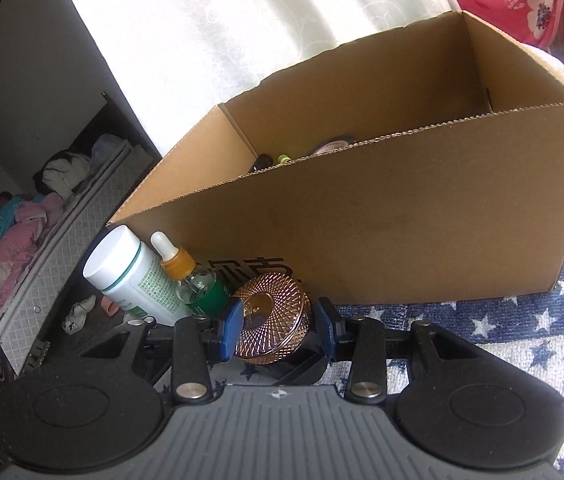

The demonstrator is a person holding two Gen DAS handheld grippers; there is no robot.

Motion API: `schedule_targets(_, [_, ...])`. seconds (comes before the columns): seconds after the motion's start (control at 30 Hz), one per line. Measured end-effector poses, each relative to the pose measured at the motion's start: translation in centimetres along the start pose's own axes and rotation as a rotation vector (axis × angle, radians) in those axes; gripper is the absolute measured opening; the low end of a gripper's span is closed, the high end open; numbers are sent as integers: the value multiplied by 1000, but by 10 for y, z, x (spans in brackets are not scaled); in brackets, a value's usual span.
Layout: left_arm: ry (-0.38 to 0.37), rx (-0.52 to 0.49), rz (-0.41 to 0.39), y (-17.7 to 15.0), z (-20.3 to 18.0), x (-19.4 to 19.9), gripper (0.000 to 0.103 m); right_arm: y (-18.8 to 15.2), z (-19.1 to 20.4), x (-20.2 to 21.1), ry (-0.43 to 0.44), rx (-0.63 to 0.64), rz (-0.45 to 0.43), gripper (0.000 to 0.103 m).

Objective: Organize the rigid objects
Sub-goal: 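Grip the rim of the rose-gold jar with the right gripper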

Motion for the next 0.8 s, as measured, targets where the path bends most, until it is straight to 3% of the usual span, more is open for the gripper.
schedule_targets(0.33, [-84, 14, 32, -5, -8, 23, 55, -14, -2, 15, -19, -57, 31, 43])
schedule_targets(0.8, [-85, -1, 29, -2, -17, 7, 57, -16, -4, 16, -16, -65, 33, 43])
Point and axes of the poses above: each gripper's, at about its wrist camera, not at the fingertips, and x roughly against the way its jaws point, z to its left, y to its top, the point moved 9 cm from there along -x, roughly the way its jaws point, and after that the axes turned 5 degrees about -x, right-handed, at the moved point
